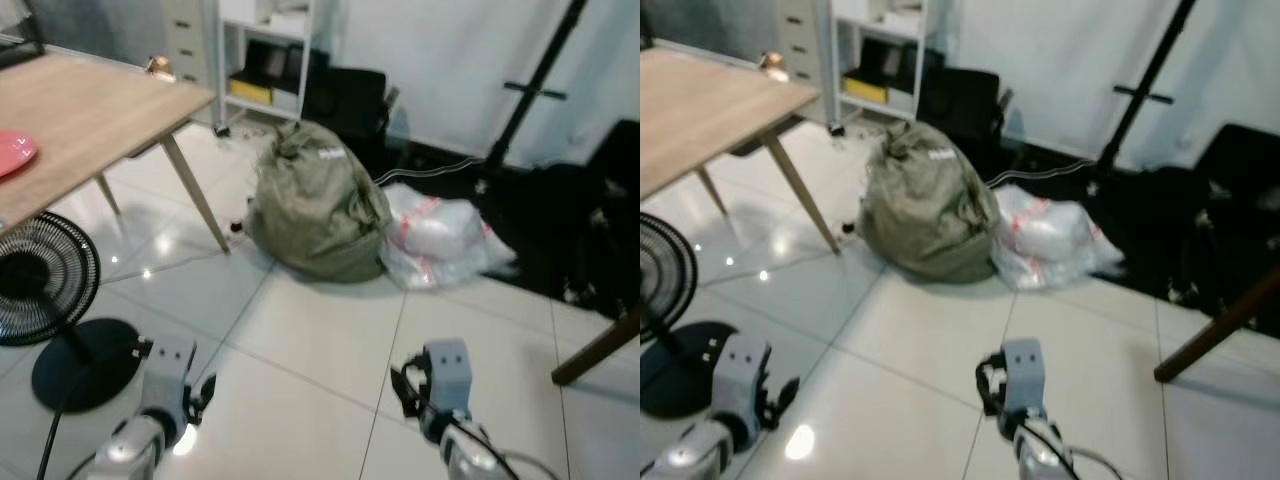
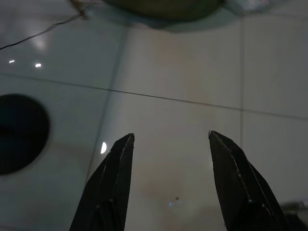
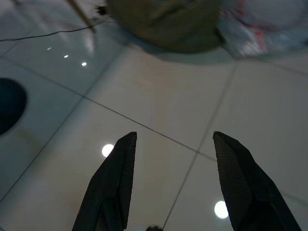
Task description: Setting the table
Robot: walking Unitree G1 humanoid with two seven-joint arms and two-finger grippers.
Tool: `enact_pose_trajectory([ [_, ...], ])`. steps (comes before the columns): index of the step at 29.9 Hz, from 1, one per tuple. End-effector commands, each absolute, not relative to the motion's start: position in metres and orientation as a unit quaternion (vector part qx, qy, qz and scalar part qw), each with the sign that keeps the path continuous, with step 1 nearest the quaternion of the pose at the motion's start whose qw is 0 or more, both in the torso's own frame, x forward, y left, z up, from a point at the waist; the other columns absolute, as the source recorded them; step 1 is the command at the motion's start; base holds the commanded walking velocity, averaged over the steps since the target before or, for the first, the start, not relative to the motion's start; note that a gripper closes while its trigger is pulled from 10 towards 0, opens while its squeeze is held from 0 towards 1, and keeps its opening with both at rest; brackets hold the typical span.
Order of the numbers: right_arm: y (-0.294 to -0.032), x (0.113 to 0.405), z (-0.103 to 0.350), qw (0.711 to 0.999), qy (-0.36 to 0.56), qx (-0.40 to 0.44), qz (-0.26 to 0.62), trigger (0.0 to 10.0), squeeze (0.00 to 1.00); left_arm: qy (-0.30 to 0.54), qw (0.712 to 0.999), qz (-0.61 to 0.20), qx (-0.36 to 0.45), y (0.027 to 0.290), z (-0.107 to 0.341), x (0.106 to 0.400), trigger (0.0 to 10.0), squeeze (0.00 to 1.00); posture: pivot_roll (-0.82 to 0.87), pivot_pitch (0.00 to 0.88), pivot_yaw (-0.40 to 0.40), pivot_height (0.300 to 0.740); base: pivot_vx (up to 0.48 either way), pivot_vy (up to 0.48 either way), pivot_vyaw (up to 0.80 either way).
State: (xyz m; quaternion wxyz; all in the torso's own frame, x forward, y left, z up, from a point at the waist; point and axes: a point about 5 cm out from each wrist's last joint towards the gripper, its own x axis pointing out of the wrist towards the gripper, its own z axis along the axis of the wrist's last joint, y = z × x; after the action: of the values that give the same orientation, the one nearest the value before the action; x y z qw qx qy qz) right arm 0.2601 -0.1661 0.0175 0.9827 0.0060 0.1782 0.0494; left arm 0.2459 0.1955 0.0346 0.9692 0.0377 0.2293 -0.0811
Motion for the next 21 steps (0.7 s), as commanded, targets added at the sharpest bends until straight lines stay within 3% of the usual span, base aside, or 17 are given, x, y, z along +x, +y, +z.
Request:
enact_pose_trajectory([
  [1,-0.171,0.256,0.013,0.983,0.182,0.005,0.038,10.0,0.0,0.233,0.966,-0.103,0.041,0.187,0.029,0.244,10.0,0.0,0.01,0.035,0.034,0.74,0.0,0.0,-0.79],
  [21,-0.167,0.25,0.002,0.98,0.193,0.007,0.039,10.0,0.0,0.244,0.963,-0.103,0.044,0.189,0.015,0.244,10.0,0.0,0.0,0.042,0.039,0.74,0.0,0.0,-0.79],
])
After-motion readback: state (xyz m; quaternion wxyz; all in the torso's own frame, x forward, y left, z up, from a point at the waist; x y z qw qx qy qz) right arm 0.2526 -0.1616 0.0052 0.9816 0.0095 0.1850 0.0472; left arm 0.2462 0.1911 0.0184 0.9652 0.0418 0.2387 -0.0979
